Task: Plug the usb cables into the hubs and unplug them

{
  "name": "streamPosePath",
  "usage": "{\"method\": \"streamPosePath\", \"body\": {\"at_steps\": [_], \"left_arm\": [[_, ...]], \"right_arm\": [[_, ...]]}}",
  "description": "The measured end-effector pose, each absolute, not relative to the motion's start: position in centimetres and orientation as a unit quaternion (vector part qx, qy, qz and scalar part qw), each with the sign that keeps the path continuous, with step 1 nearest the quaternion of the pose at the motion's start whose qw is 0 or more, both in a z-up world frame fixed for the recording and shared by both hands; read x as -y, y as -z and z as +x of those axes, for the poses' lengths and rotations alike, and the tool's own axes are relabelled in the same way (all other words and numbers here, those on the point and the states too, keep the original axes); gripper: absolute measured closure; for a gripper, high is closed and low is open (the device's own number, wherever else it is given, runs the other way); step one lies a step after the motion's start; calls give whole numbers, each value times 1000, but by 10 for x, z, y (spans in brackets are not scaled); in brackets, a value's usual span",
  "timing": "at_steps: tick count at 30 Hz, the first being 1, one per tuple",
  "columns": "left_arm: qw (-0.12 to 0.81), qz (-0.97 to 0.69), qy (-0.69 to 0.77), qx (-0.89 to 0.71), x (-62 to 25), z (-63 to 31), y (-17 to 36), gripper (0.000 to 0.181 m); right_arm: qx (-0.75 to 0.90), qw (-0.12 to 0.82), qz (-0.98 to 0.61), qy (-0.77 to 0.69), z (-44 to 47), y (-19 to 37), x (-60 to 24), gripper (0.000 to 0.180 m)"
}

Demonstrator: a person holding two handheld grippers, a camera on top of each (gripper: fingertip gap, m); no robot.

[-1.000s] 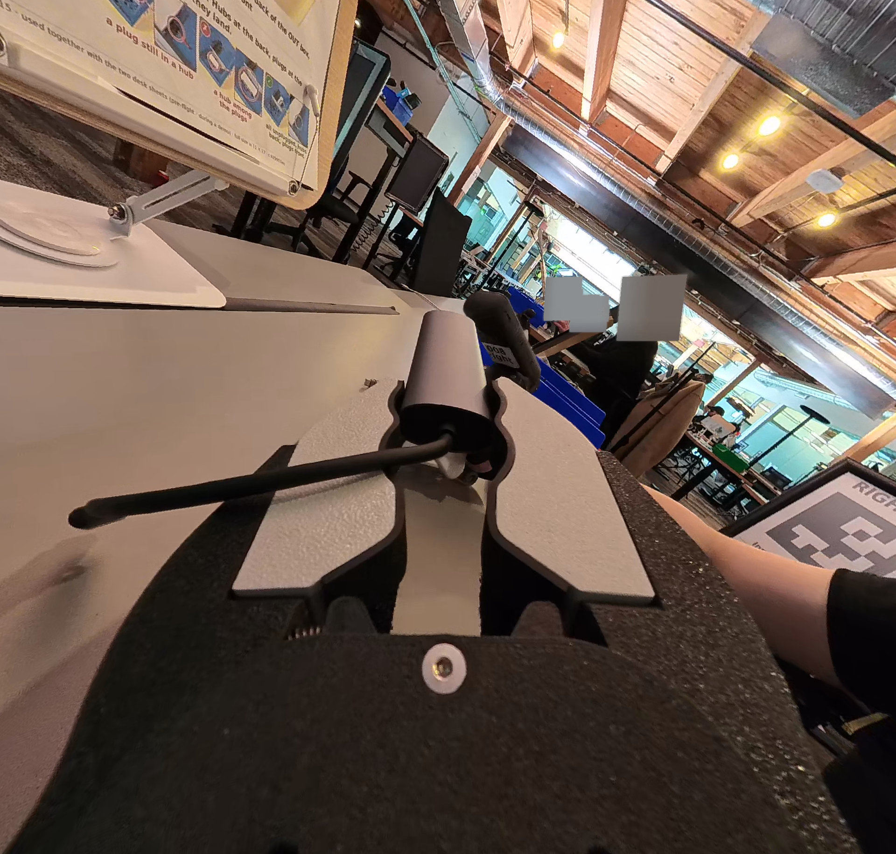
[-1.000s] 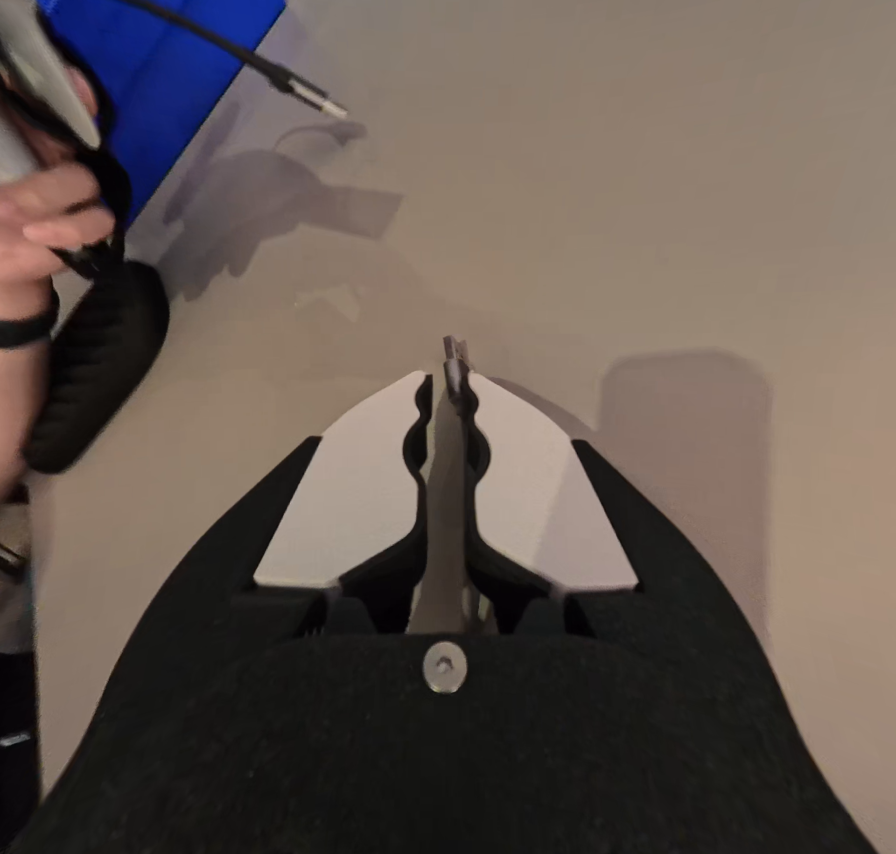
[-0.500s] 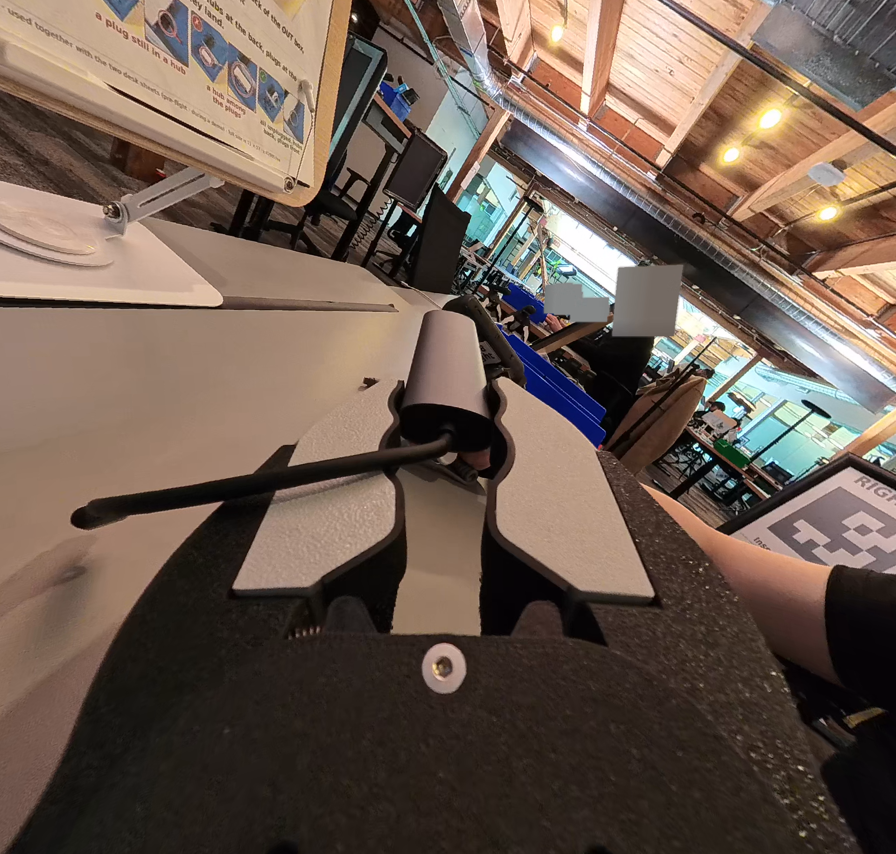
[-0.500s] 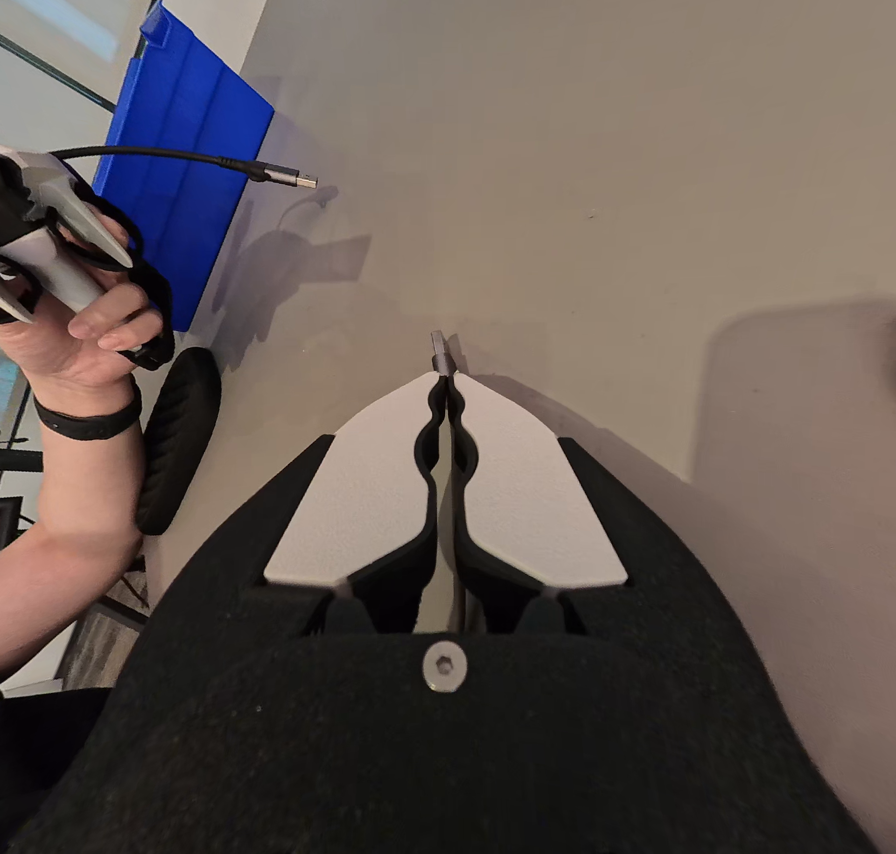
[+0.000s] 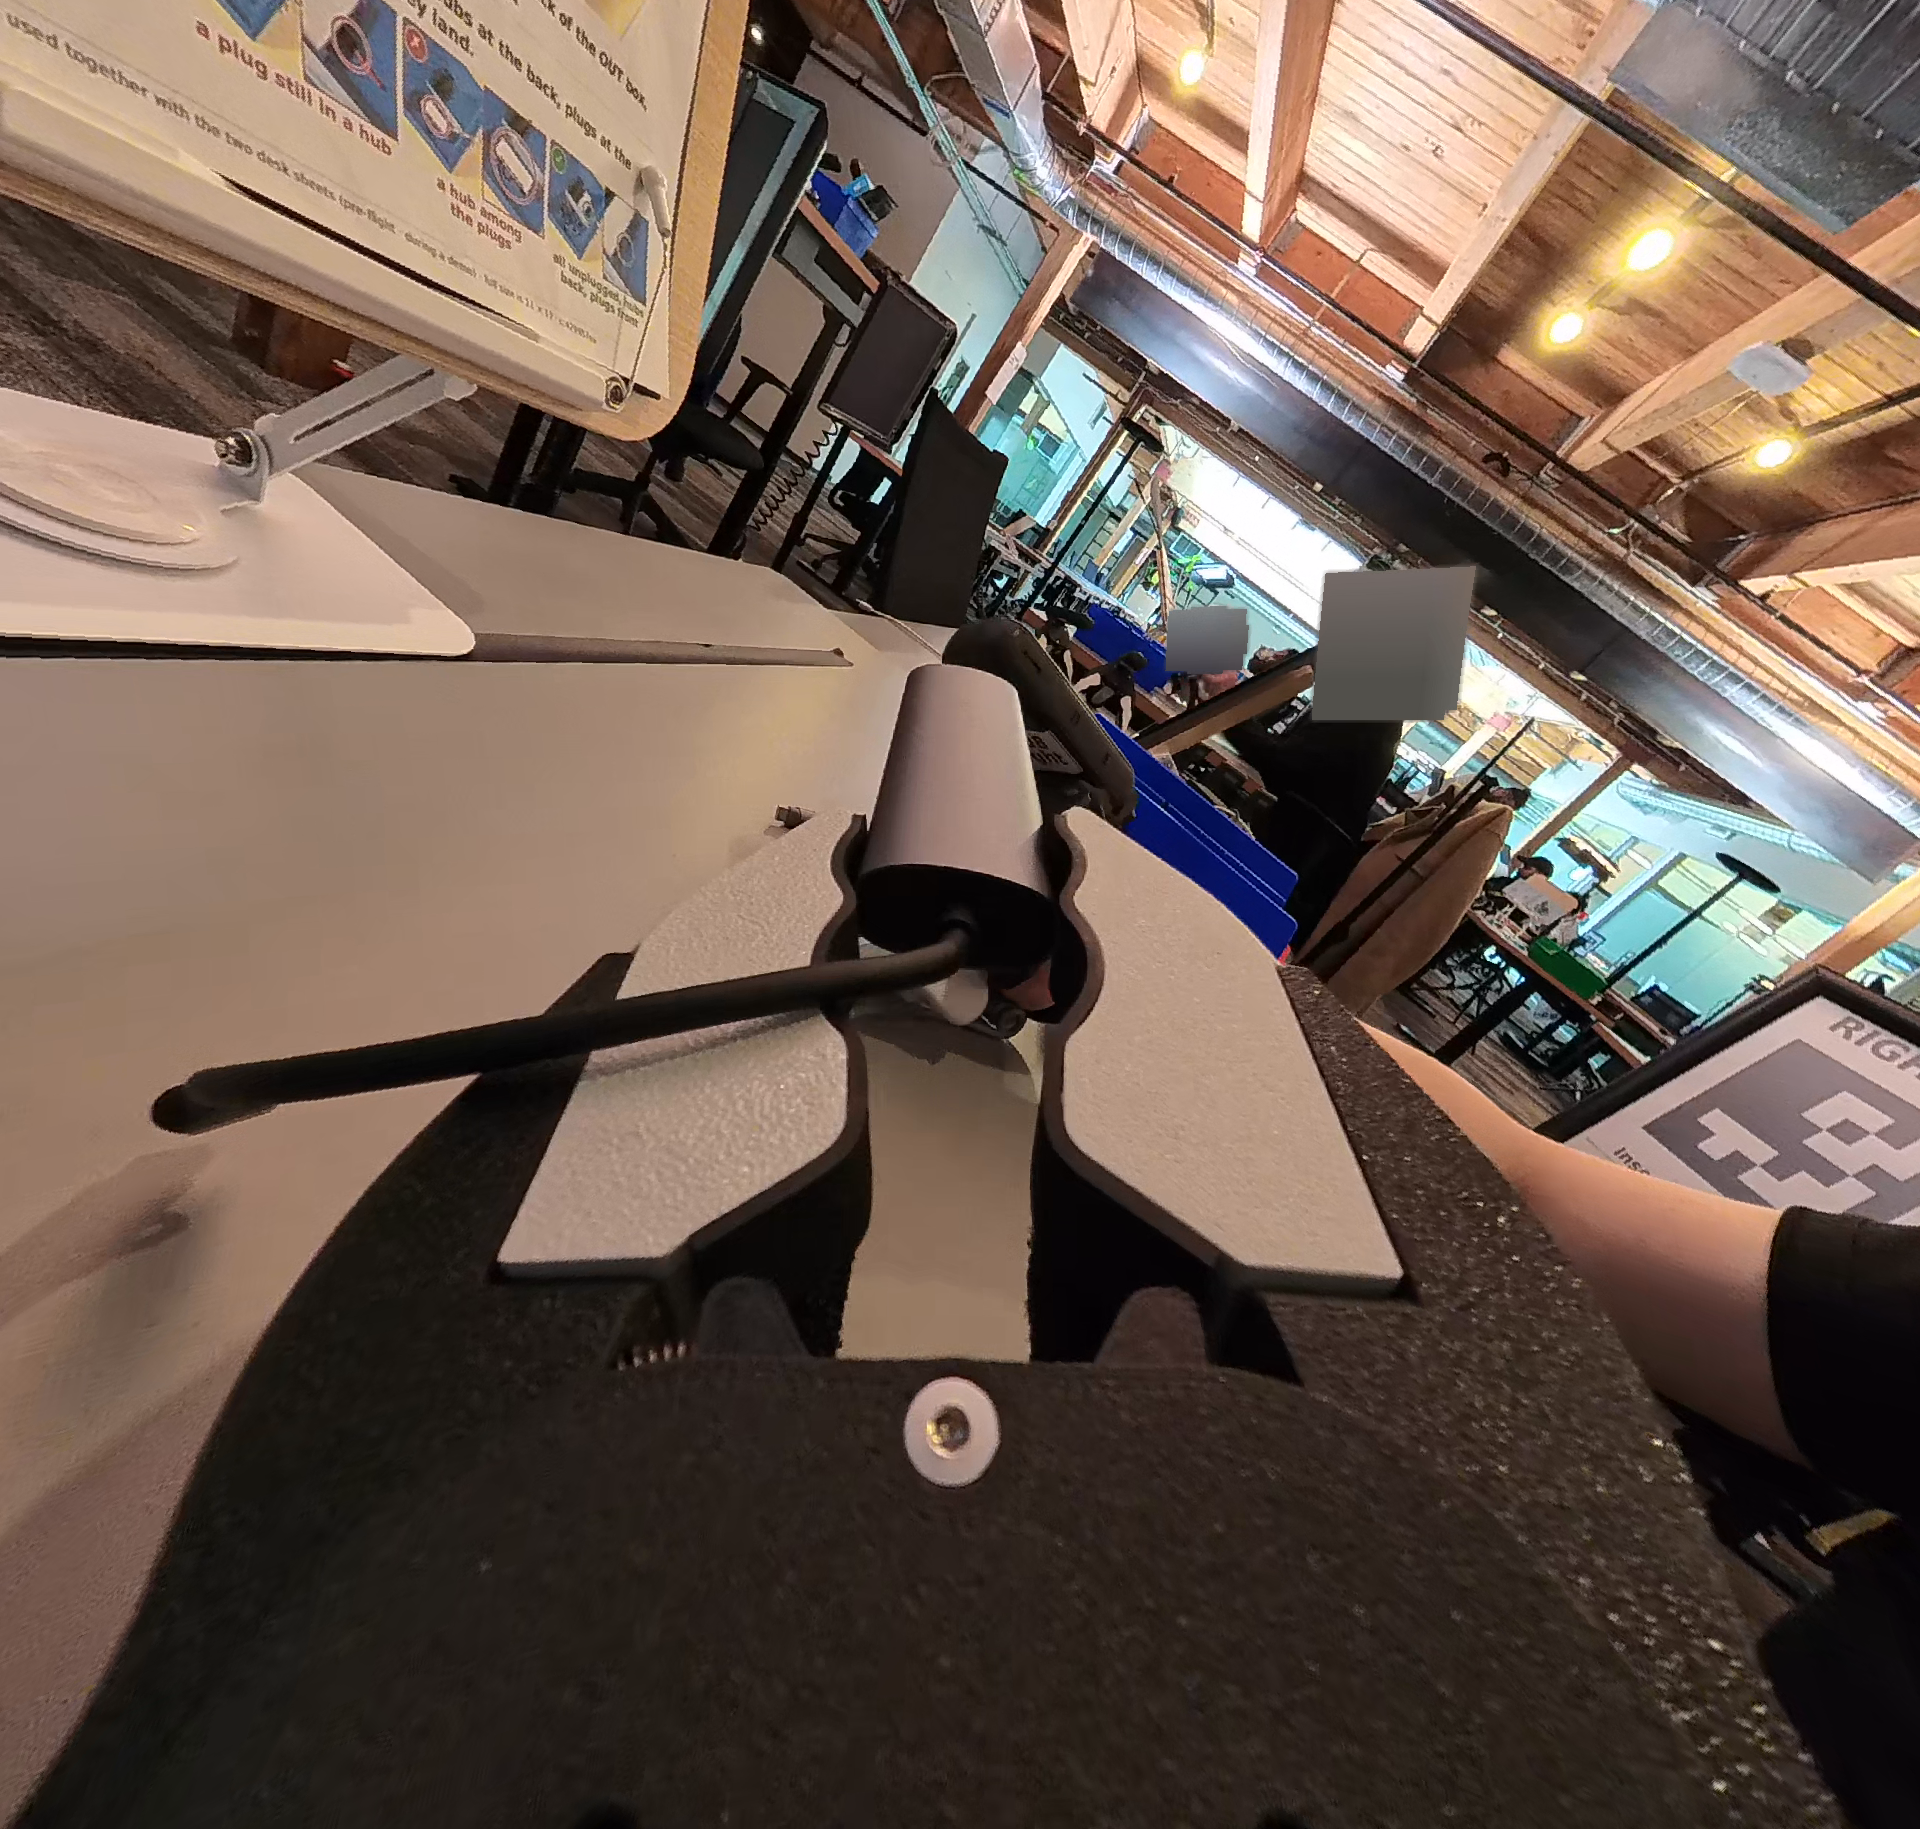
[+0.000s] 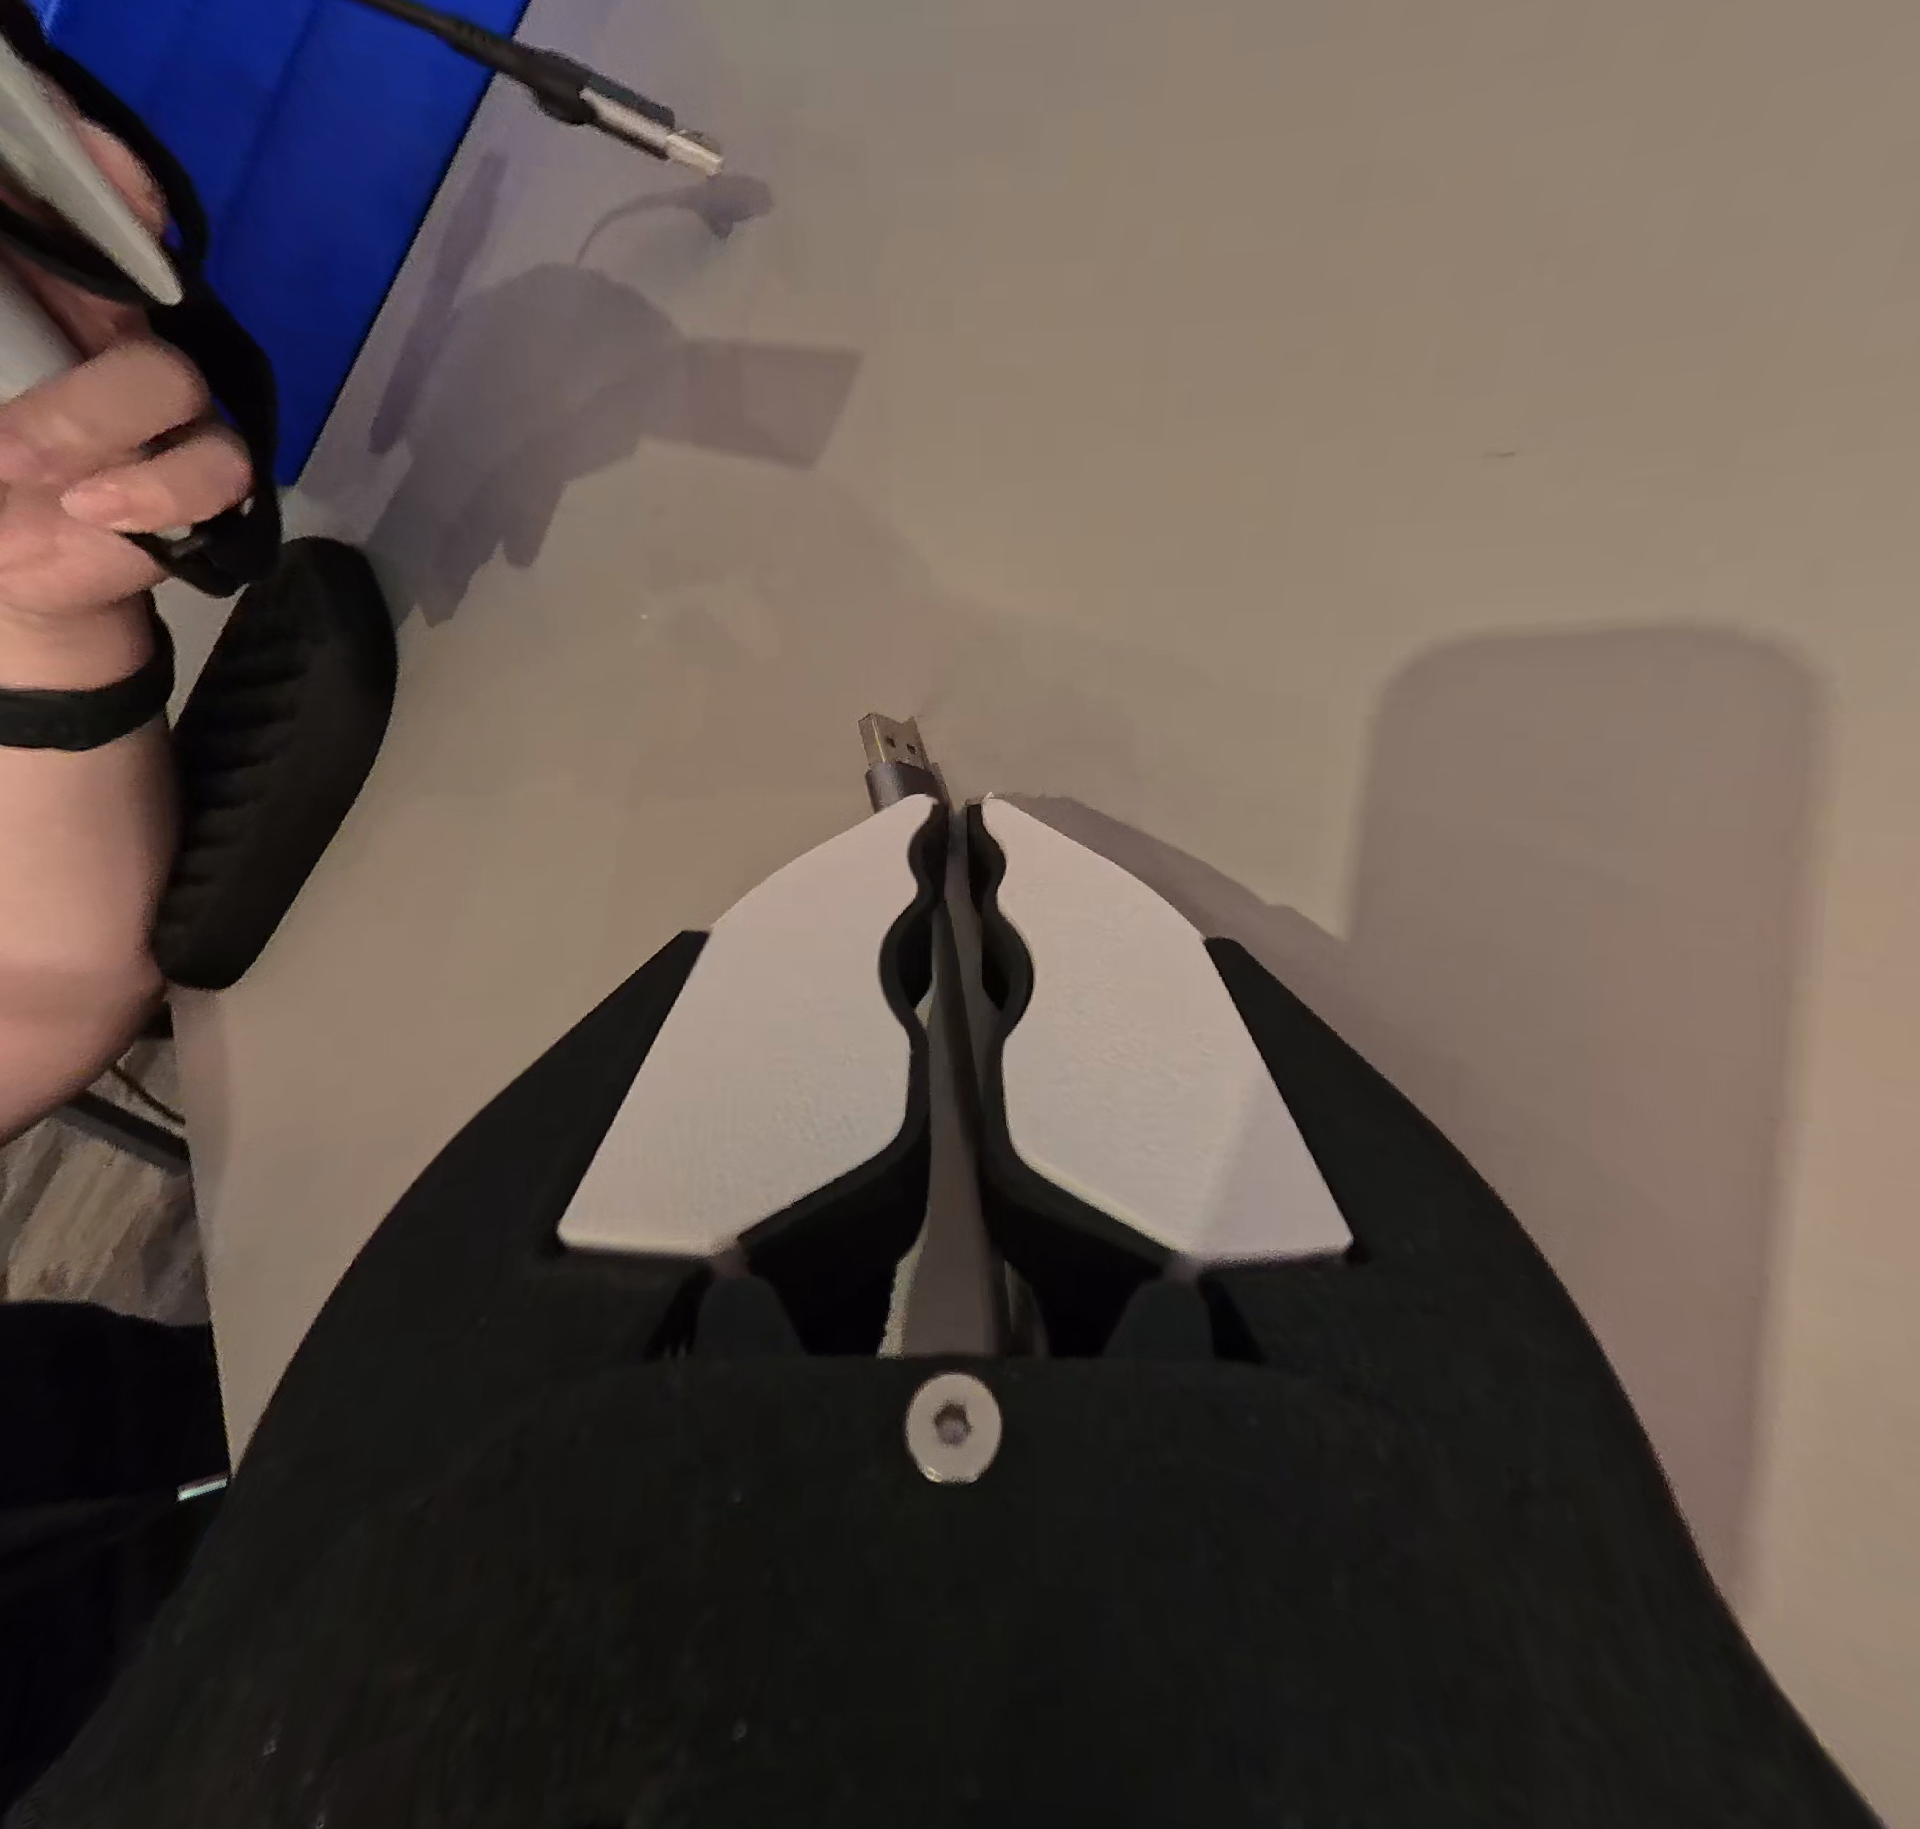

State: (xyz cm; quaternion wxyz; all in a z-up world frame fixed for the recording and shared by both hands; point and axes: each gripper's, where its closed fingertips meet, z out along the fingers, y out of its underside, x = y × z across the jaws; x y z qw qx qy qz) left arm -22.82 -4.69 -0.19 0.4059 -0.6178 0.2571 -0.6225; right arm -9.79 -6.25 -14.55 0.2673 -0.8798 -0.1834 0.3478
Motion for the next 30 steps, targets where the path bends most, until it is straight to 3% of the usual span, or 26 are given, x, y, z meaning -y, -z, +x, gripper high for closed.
{"method": "streamPosePath", "body": {"at_steps": [11, 30], "left_arm": [[404, -619, 622, -258, 47, -228, 3, 148], [402, -621, 620, -261, 48, -226, 5, 149]], "right_arm": [[281, 284, -855, -332, -116, 143, 87, 174], [153, 253, -860, -416, -115, 140, 75, 180]]}}
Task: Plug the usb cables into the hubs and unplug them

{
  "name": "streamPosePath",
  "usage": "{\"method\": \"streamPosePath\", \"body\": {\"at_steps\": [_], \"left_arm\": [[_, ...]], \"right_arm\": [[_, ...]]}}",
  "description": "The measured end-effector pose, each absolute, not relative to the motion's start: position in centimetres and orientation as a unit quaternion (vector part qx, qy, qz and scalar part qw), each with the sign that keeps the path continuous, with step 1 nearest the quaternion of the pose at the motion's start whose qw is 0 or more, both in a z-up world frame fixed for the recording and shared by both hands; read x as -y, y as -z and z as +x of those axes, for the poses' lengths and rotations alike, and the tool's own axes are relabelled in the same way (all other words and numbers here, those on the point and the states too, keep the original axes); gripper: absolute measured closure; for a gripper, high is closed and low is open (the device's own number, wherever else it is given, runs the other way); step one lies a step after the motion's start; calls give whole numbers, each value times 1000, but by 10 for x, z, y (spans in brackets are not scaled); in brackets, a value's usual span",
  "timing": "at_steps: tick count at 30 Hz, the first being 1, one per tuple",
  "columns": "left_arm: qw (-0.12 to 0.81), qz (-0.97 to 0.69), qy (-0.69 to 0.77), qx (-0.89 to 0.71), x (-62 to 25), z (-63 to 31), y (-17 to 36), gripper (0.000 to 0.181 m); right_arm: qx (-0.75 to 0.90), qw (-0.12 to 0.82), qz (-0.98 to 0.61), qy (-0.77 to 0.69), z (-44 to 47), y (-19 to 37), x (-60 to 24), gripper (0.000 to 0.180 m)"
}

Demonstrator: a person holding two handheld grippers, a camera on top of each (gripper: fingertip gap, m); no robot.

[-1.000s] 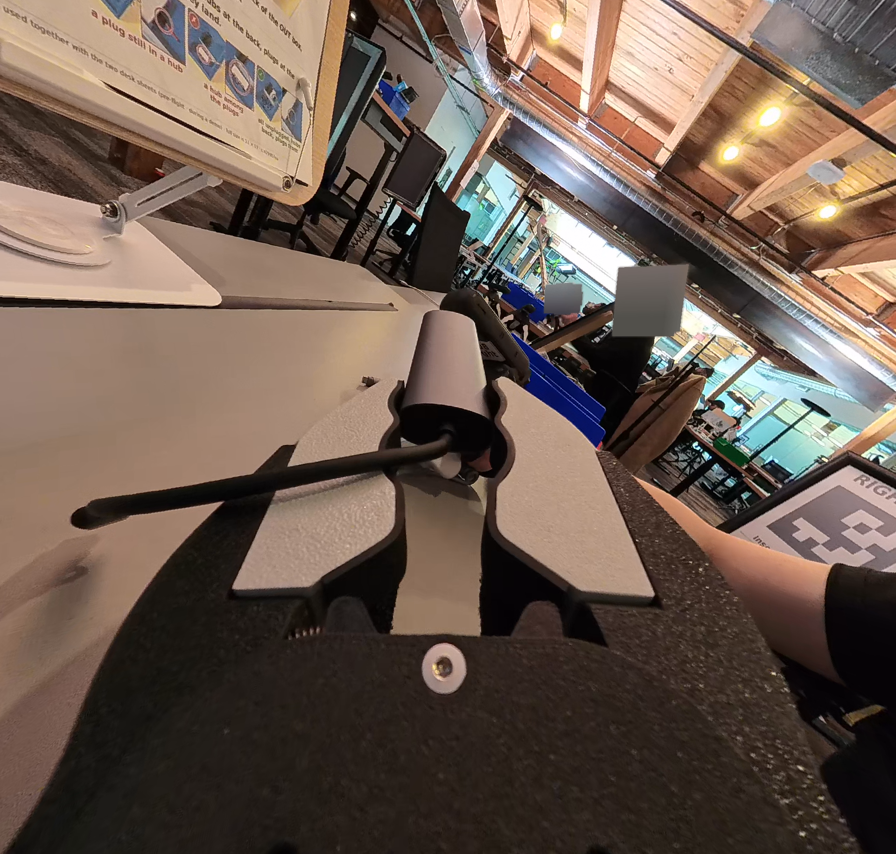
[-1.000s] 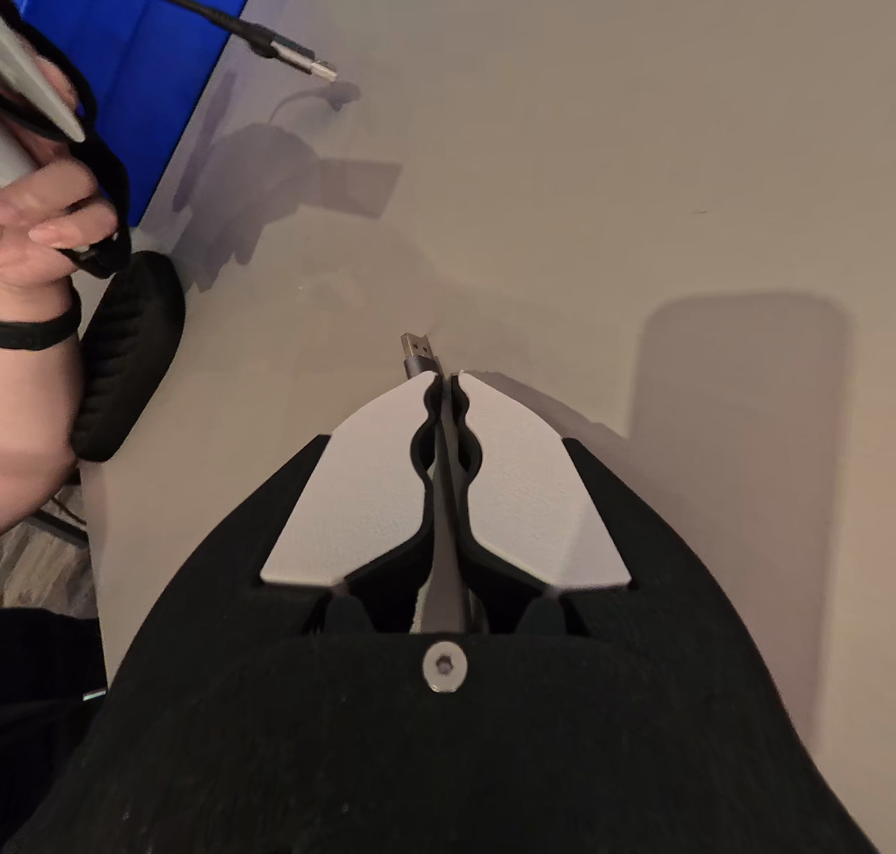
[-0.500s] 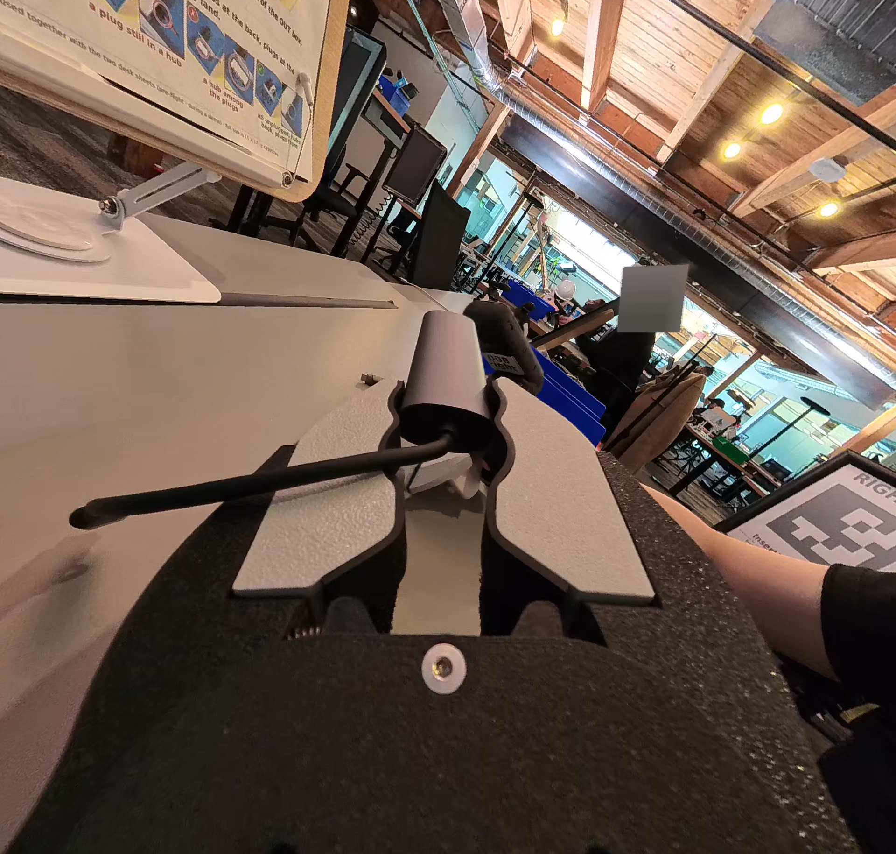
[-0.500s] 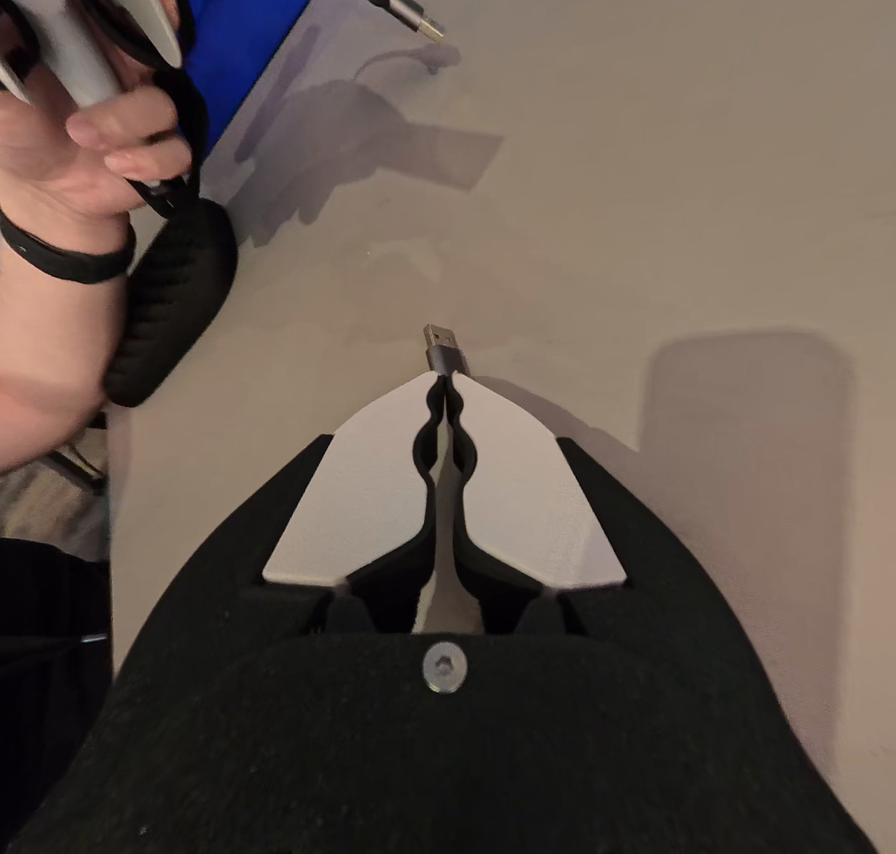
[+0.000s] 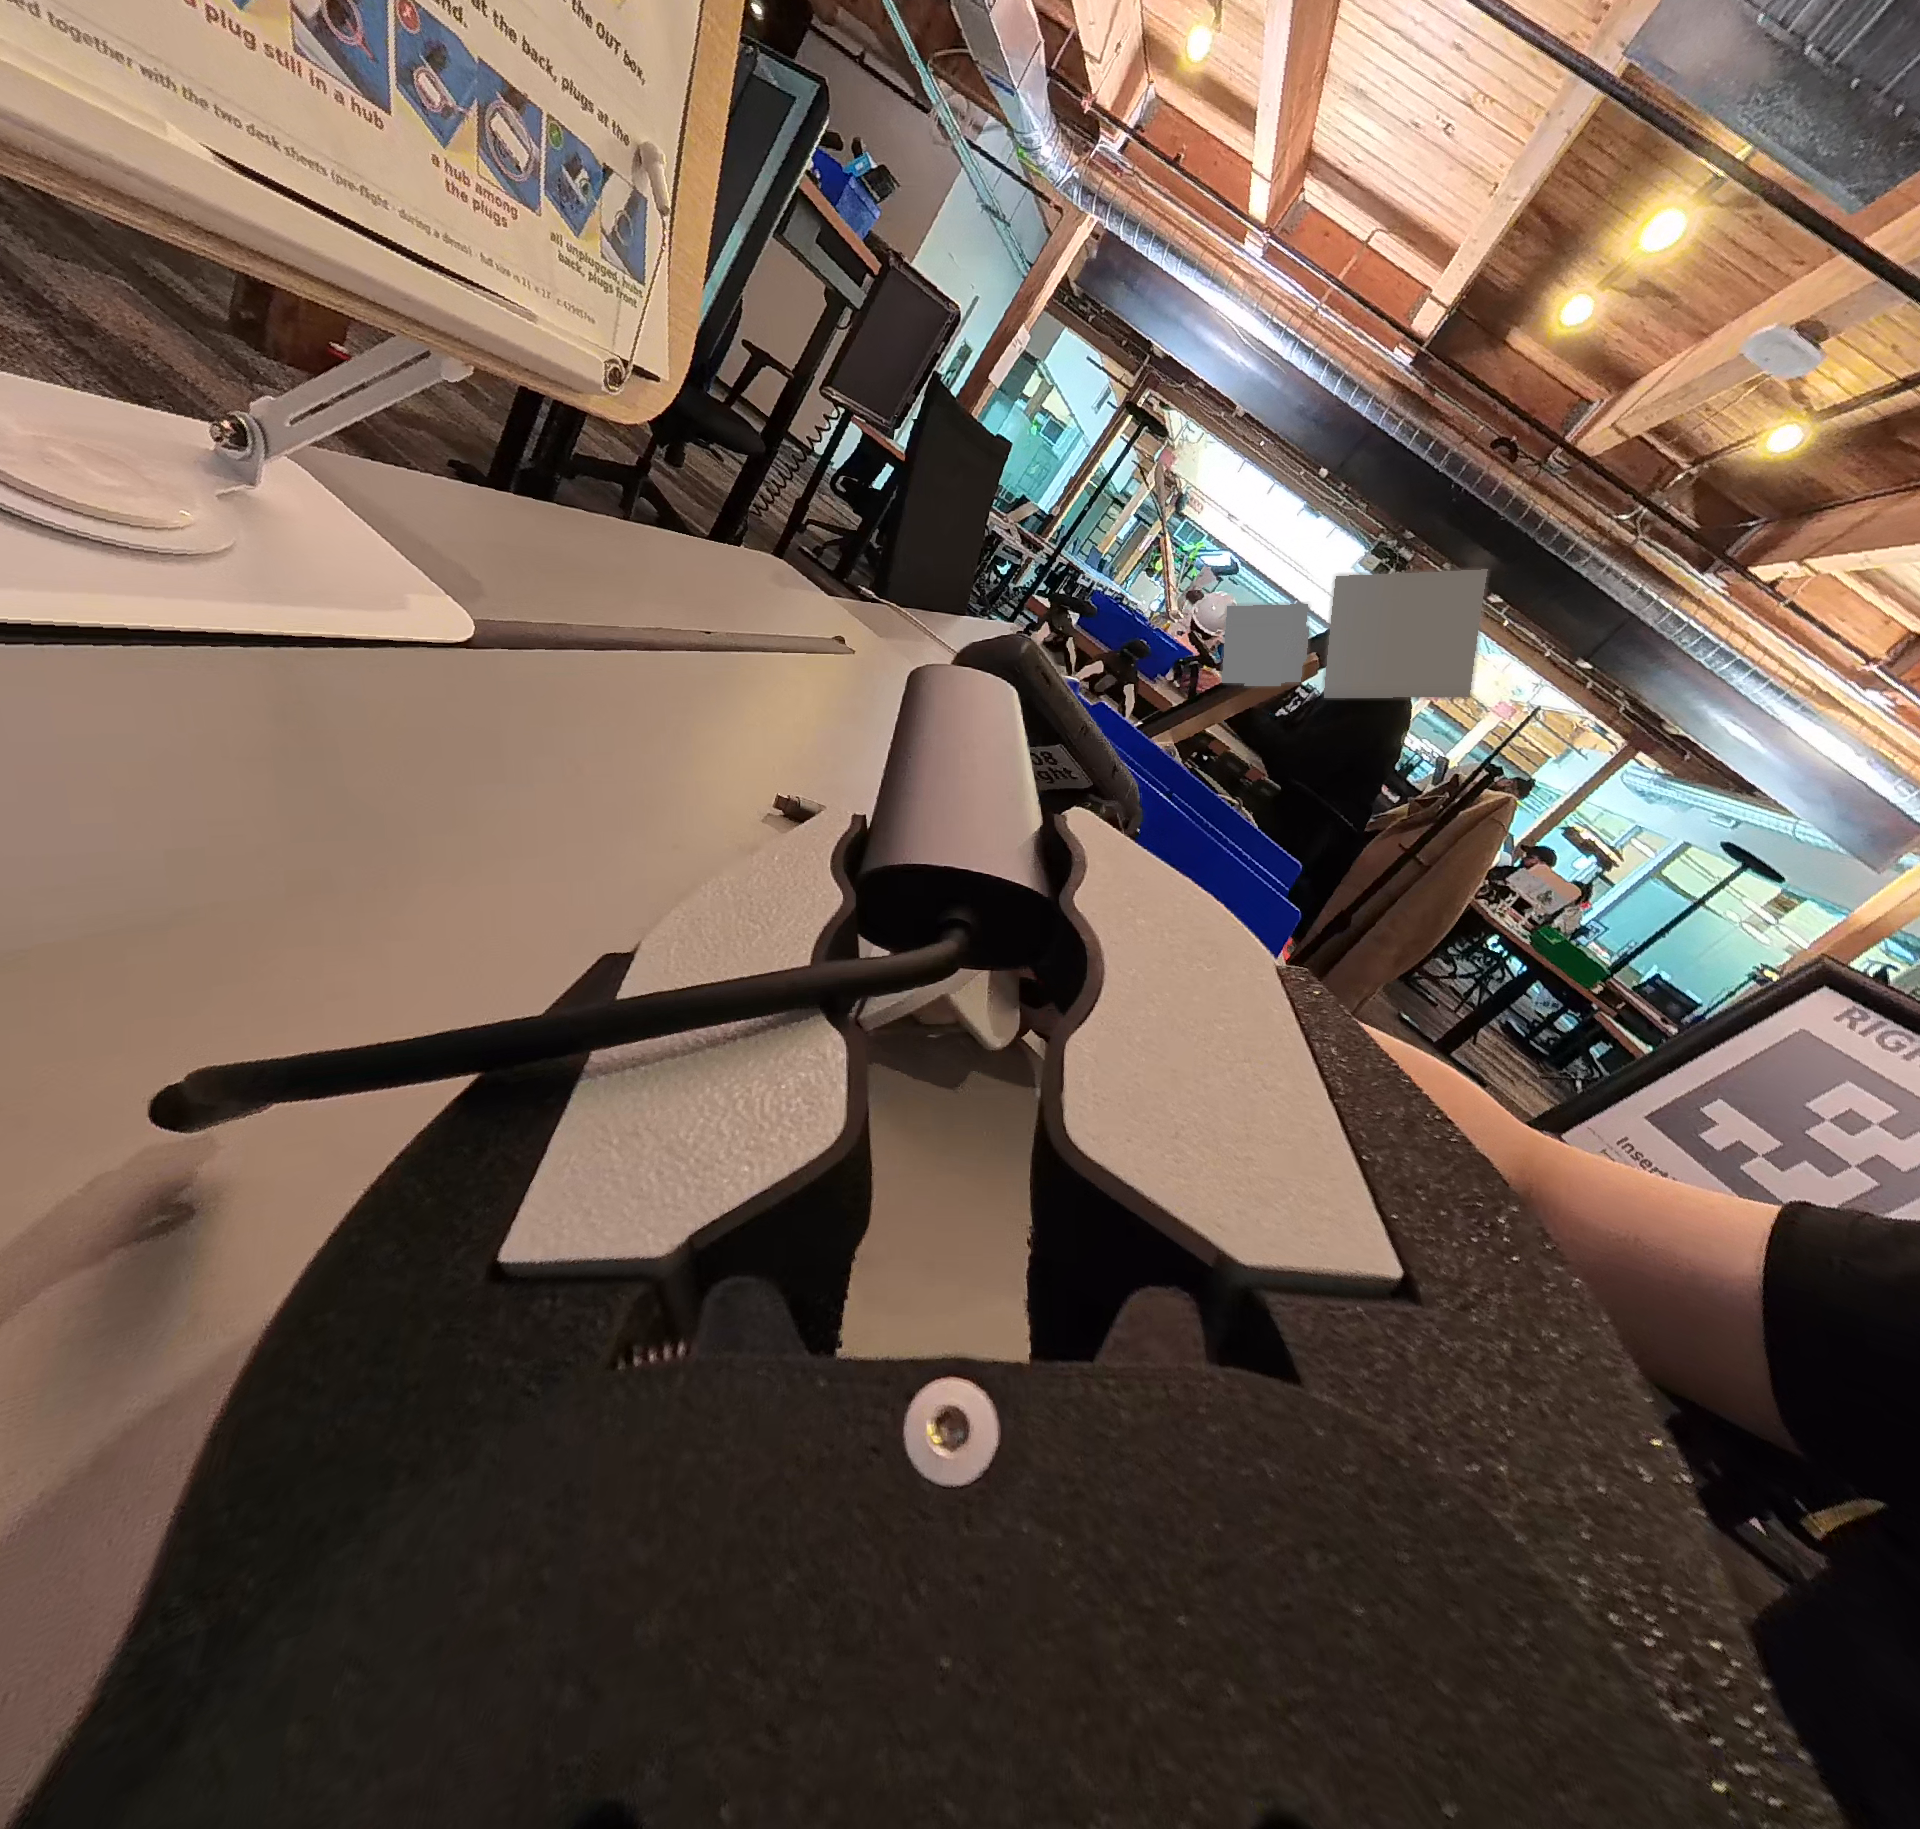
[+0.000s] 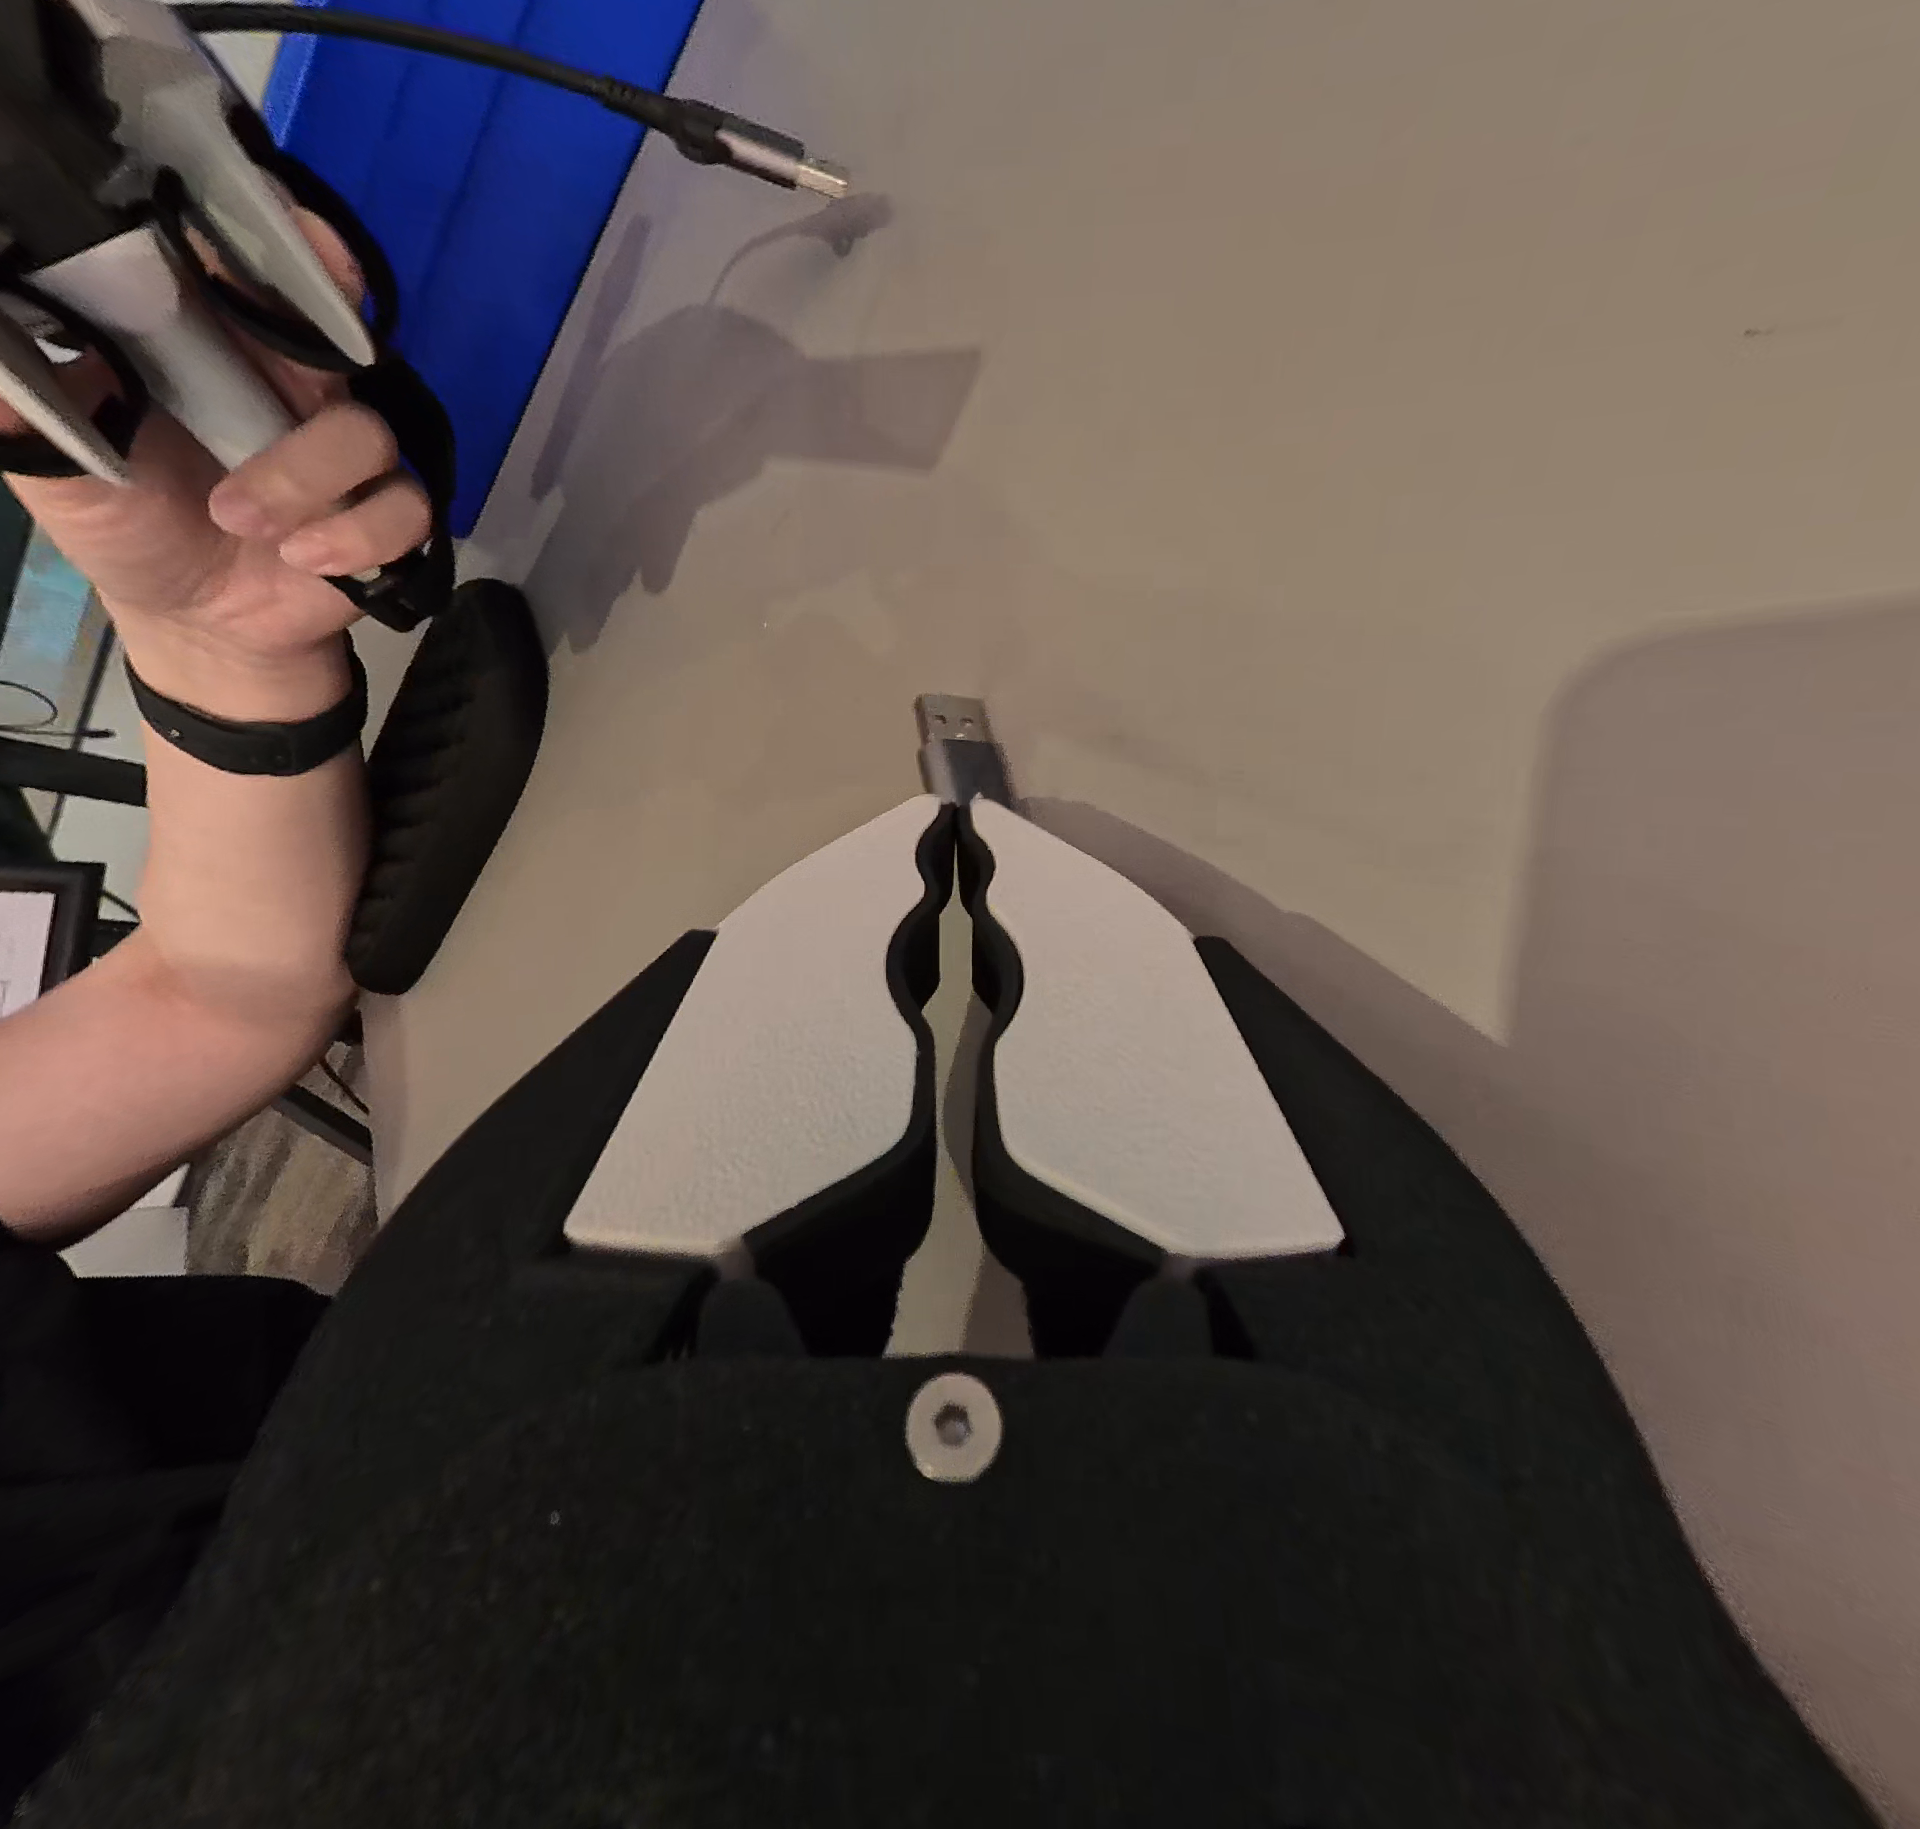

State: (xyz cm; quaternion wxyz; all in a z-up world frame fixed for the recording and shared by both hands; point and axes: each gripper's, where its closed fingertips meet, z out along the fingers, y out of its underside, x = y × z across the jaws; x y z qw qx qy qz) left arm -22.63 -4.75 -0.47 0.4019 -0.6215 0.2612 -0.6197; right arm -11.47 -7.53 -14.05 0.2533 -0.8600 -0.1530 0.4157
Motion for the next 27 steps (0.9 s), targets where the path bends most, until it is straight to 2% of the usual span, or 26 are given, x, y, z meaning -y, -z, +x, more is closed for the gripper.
{"method": "streamPosePath", "body": {"at_steps": [3, 15, 24, 27], "left_arm": [[402, -622, 619, -263, 48, -226, 5, 149], [400, -623, 618, -264, 48, -225, 6, 148], [398, -624, 619, -264, 48, -225, 7, 148], [397, -624, 619, -264, 48, -225, 7, 148]], "right_arm": [[152, 250, -862, -413, -115, 141, 75, 180], [340, 287, -843, -302, -134, 147, 97, 180], [390, 320, -825, -254, -141, 147, 98, 165], [405, 321, -826, -226, -140, 150, 97, 167]]}}
